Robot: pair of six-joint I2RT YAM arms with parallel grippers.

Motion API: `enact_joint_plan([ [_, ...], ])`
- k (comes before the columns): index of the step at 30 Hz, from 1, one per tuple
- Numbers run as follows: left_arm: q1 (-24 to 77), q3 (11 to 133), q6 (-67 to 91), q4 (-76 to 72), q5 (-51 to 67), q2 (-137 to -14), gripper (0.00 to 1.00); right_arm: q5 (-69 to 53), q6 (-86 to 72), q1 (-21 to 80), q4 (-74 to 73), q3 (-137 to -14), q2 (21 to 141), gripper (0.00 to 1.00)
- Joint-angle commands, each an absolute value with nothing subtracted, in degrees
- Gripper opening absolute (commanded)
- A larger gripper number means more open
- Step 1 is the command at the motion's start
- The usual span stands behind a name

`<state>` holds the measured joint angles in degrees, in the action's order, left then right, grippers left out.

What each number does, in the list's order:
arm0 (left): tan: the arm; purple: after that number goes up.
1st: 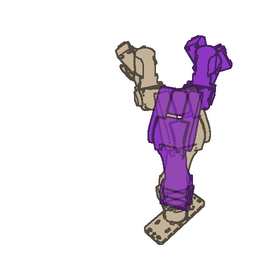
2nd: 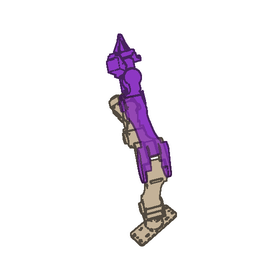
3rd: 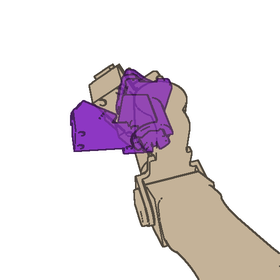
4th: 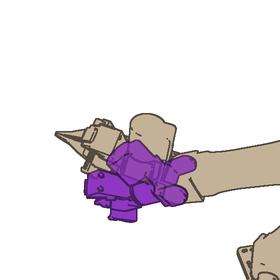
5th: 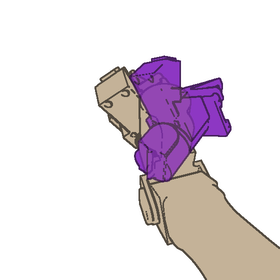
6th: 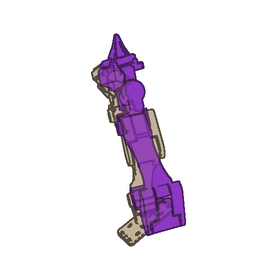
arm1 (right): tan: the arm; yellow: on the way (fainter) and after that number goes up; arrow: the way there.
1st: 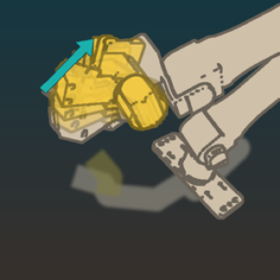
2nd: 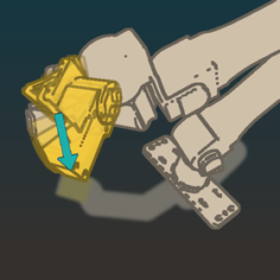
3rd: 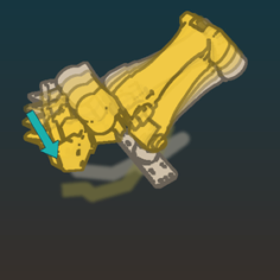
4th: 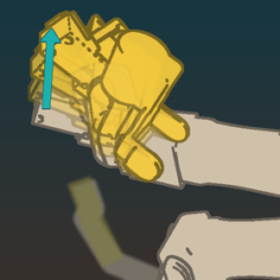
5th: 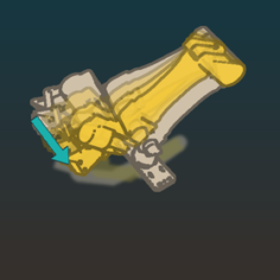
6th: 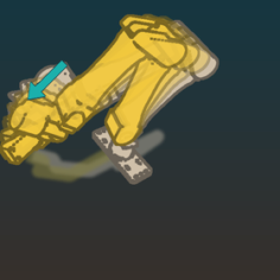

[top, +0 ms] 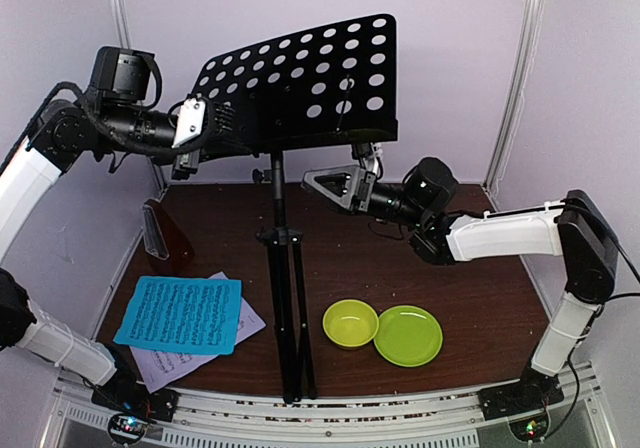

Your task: Set up the instrument practice props

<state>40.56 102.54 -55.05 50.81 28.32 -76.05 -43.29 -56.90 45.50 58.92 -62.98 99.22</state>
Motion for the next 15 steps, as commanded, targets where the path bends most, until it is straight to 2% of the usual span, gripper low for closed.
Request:
enact_joint_plan([
  [1,41.2,103.9,-59.3,35.0,33.4,-72.0,0.0,-45.3,-56.7,46.6,58.1,-65.8,101.4,0.81],
  [15,43.6,104.6,-60.5,34.9,36.0,-74.2,0.0,-47.3,-60.3,50.0,60.4,-71.8,105.9,0.57],
])
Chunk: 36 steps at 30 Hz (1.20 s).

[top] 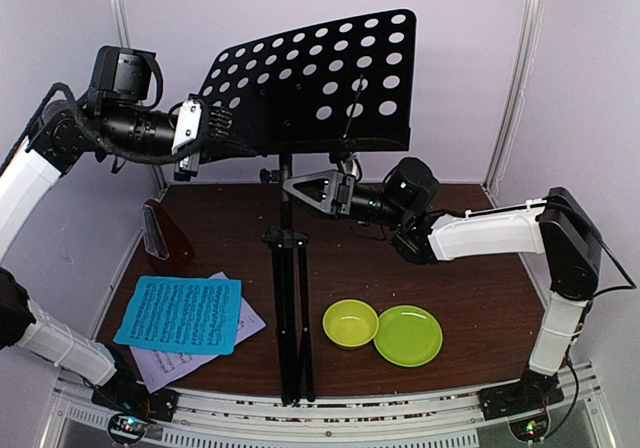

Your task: Set up the instrument practice props

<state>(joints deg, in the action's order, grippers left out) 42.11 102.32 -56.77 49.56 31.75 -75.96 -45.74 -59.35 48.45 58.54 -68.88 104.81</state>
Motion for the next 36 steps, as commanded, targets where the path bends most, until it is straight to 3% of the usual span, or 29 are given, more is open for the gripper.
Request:
enact_joint_plan([
  [1,43.9,104.7,-60.7,34.9,36.0,-74.5,0.0,-47.3,-60.5,50.1,60.4,-72.2,106.0,0.54],
  [9,45.1,105.3,-61.7,35.0,35.2,-75.7,0.0,-47.3,-63.8,50.7,63.6,-73.8,107.9,0.39],
  [20,45.3,105.0,-62.4,34.9,33.6,-75.9,0.0,-47.4,-63.1,50.9,63.4,-75.1,107.4,0.06],
  [25,45.3,104.3,-62.6,34.9,32.3,-75.5,0.01,-47.0,-62.3,50.6,64.0,-75.6,107.1,0.0],
  [28,45.3,102.4,-62.7,33.9,30.0,-74.3,0.21,-46.0,-61.9,50.2,64.8,-76.2,106.4,0.0],
  [36,45.3,94.1,-58.3,25.5,24.5,-68.5,0.55,-43.2,-58.7,49.1,62.9,-82.0,104.4,0.0],
])
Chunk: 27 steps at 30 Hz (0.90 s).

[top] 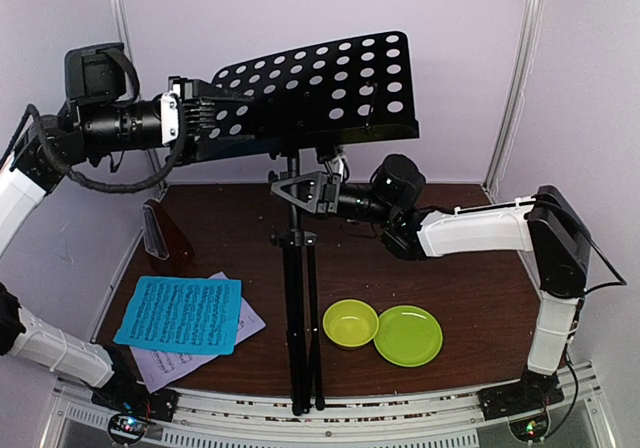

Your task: Set up the instrument practice props

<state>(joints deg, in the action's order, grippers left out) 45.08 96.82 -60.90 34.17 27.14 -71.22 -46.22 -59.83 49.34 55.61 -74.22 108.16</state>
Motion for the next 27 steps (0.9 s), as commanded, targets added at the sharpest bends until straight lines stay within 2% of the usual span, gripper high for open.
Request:
enact_joint_plan([
  [1,45.3,93.3,-57.1,24.2,23.7,-67.6,0.71,-42.7,-57.9,48.9,61.9,-82.7,104.2,0.0],
  [2,45.3,92.3,-55.8,23.2,22.7,-66.8,0.81,-42.4,-57.2,48.8,61.3,-83.6,104.0,0.0],
  [3,45.3,91.3,-54.3,21.7,21.9,-66.0,0.86,-42.1,-56.5,48.6,60.8,-84.3,103.9,0.0],
  [8,45.3,84.6,-45.4,15.1,14.1,-61.7,0.97,-39.3,-55.2,47.0,59.7,-87.2,103.1,0.0],
  [22,45.2,68.2,-14.1,3.5,-14.9,-57.6,0.98,-31.8,-43.3,43.0,52.0,-89.3,96.8,0.0],
  [27,45.2,62.3,-4.6,0.1,-16.2,-57.5,0.98,-30.4,-38.1,42.6,50.9,-86.7,92.6,0.0],
])
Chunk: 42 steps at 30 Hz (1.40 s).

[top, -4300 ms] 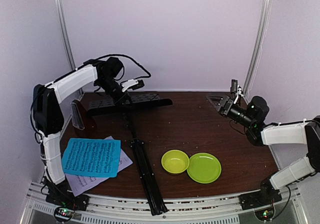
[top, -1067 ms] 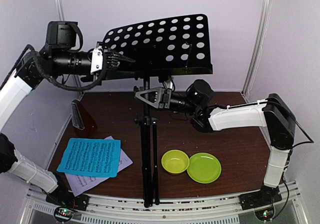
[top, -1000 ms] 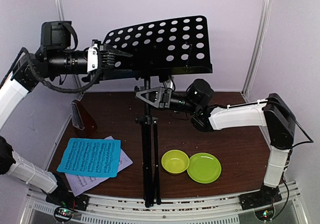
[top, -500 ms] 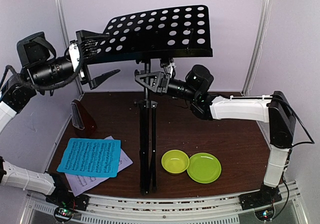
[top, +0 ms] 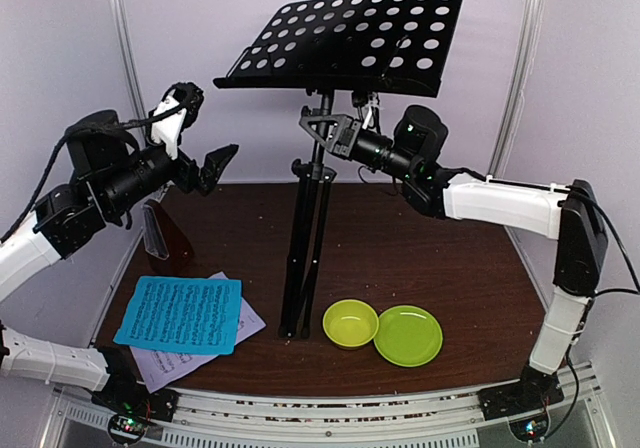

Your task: Set up the instrument practice props

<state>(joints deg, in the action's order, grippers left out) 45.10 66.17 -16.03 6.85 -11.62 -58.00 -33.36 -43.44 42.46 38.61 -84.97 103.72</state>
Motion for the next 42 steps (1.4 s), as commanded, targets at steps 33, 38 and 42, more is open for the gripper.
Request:
enact_joint_plan([
  [33,54.0,62.4,-1.2,-12.0,-4.8,-80.0,0.65,3.2,-13.9,47.7,43.5,-73.1,78.0,0.0],
  [38,55.8,66.6,-2.2,-12.0,-7.7,-84.9,0.65,6.5,-12.2,49.0,43.8,-73.3,78.3,0.0],
  [42,56.1,68.9,-1.9,-11.9,-11.6,-87.9,0.65,7.4,-12.0,49.5,44.6,-73.4,78.3,0.0],
])
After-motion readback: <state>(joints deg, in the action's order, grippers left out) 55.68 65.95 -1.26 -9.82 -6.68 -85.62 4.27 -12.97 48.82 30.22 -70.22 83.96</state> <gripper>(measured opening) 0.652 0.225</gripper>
